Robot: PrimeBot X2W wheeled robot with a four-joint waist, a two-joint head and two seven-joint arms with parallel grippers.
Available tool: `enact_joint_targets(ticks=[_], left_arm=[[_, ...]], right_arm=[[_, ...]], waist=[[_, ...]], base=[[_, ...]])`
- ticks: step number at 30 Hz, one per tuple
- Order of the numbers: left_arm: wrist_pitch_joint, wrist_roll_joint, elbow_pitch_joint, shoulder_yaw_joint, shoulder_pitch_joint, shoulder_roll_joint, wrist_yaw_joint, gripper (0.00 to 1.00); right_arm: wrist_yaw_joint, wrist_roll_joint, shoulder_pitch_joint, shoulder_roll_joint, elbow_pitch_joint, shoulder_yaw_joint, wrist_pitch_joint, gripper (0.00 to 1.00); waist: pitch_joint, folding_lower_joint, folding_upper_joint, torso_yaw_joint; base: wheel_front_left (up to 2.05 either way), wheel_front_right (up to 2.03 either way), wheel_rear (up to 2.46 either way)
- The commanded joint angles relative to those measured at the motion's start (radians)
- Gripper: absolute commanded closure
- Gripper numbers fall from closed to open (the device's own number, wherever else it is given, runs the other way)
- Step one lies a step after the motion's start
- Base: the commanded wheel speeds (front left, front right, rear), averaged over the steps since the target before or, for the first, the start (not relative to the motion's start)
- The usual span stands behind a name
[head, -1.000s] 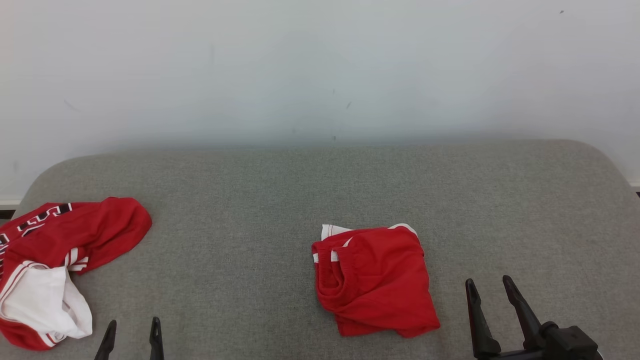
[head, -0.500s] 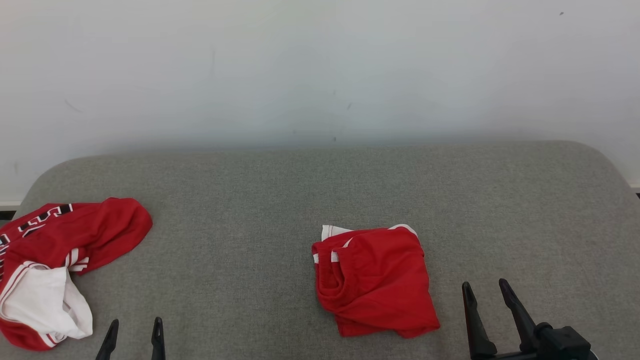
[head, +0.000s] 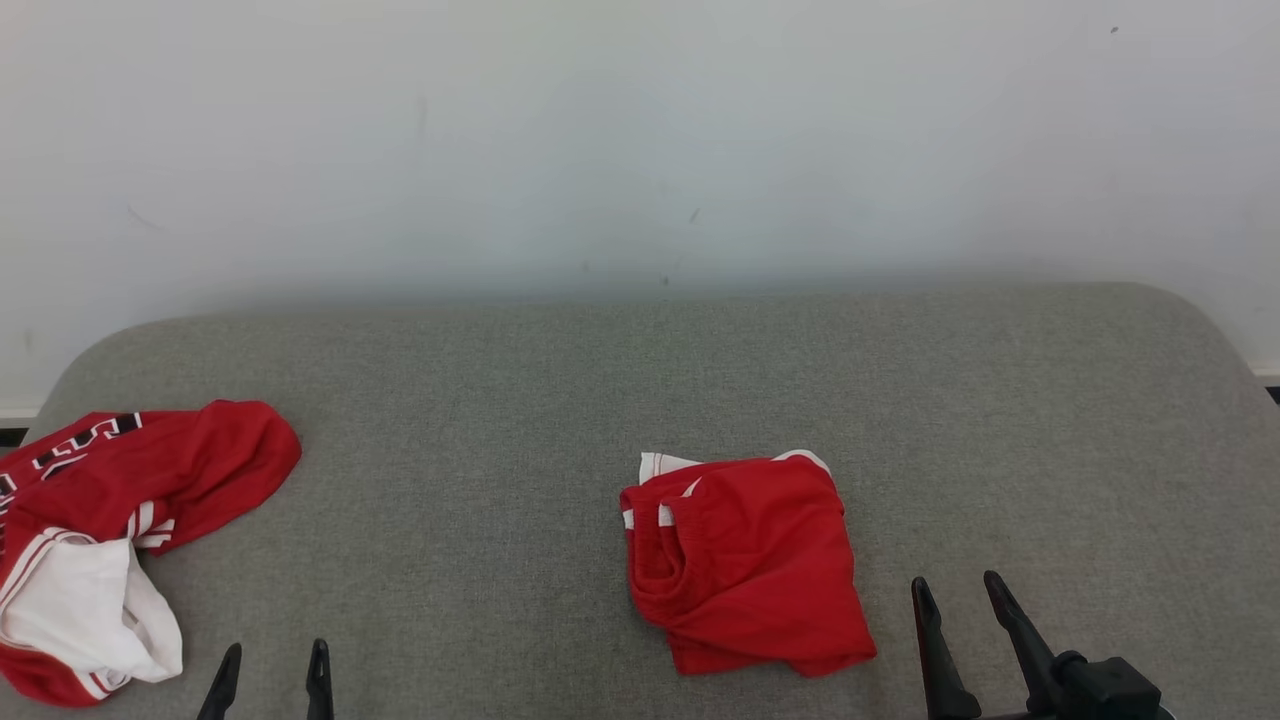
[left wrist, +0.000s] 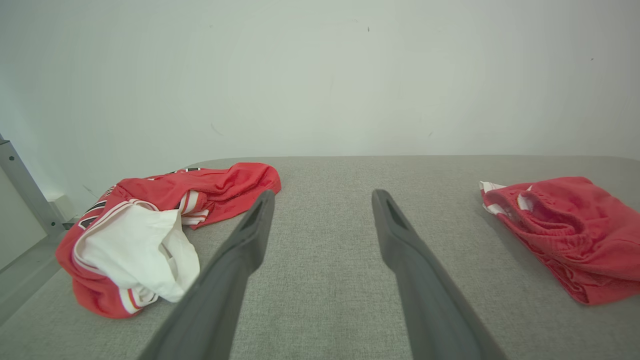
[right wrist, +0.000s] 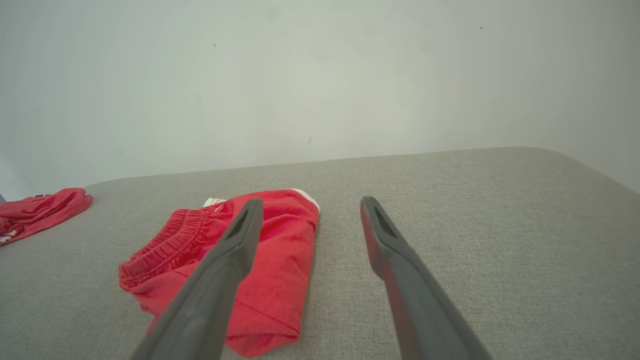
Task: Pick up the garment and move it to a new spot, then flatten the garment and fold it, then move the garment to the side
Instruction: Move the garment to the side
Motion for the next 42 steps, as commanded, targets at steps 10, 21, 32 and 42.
enact_joint_targets(ticks=[10, 21, 32, 42], left_arm=[[-0.003, 0.018, 0.037, 0.002, -0.004, 0.003, 0.006, 0.00], [-0.003, 0.024, 0.054, 0.003, -0.011, 0.002, 0.025, 0.00], [0.034, -0.008, 0.040, -0.011, -0.013, 0.008, 0.022, 0.00], [0.053, -0.025, 0.031, -0.015, -0.002, 0.013, 0.032, 0.00]], right_arm=[[-0.002, -0.010, -0.006, 0.000, 0.014, 0.004, -0.005, 0.00], [-0.002, -0.020, -0.001, -0.002, 0.012, 0.008, -0.005, 0.00], [-0.002, -0.027, -0.003, -0.002, 0.017, 0.006, -0.005, 0.00], [-0.002, -0.029, -0.001, 0.000, 0.023, 0.005, -0.005, 0.00]], waist=[[-0.004, 0.0001, 0.0000, -0.001], [-0.006, 0.0001, 0.0000, 0.000], [-0.007, 0.0001, 0.0000, 0.001], [-0.006, 0.0001, 0.0000, 0.000]], base=[[0.00, 0.00, 0.00], [0.00, 0.00, 0.00], [0.00, 0.00, 0.00], [0.00, 0.00, 0.00]])
